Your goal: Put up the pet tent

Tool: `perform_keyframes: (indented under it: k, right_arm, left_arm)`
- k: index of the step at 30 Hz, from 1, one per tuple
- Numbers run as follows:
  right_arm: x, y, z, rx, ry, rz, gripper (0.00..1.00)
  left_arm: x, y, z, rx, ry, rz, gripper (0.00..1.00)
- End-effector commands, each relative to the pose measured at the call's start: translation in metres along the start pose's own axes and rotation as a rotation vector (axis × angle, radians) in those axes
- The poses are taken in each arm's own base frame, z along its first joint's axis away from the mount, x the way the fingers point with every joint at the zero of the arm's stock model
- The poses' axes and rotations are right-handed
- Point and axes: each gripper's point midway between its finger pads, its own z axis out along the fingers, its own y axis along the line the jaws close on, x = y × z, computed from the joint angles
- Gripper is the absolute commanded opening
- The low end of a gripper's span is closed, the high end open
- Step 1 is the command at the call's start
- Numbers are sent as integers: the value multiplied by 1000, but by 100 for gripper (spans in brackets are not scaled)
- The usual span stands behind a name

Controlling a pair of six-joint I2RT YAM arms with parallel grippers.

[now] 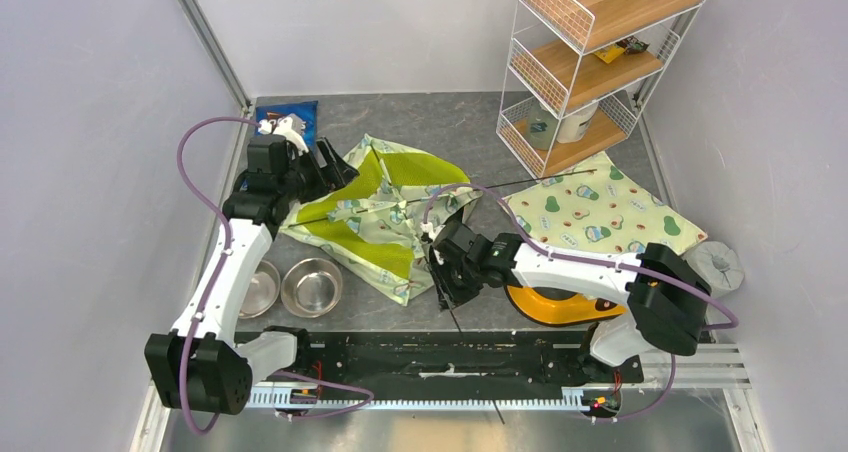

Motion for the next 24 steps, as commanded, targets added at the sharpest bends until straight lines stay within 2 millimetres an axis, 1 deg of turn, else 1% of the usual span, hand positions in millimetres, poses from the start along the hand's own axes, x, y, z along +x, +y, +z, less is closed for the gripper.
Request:
perform_keyframes:
  k: [1, 3, 8, 13, 19, 22, 24]
  right_arm:
    - [-23, 4, -2, 26, -92, 46, 30]
    - [-28, 4, -4, 36, -110, 51, 24]
    - [-36, 5, -9, 53, -131, 79, 0]
    - [-46, 4, -16, 60, -197, 107, 0]
    - [-69, -15, -32, 159, -365, 183, 0]
    - [-80, -19, -42, 176, -443, 215, 0]
    - [-84, -21, -43, 188, -464, 225, 0]
  left_arm:
    - [-17, -5, 0, 1, -57, -17, 86]
    - [-20, -6, -1, 0, -59, -13, 86]
    - [-22, -7, -2, -3, -64, -14, 86]
    - [-19, -6, -3, -6, -56, -18, 86]
    - [-22, -9, -5, 2, -62, -23, 85]
    - [-23, -11, -6, 9, -64, -27, 85]
    - [-23, -12, -5, 11, -62, -30, 85]
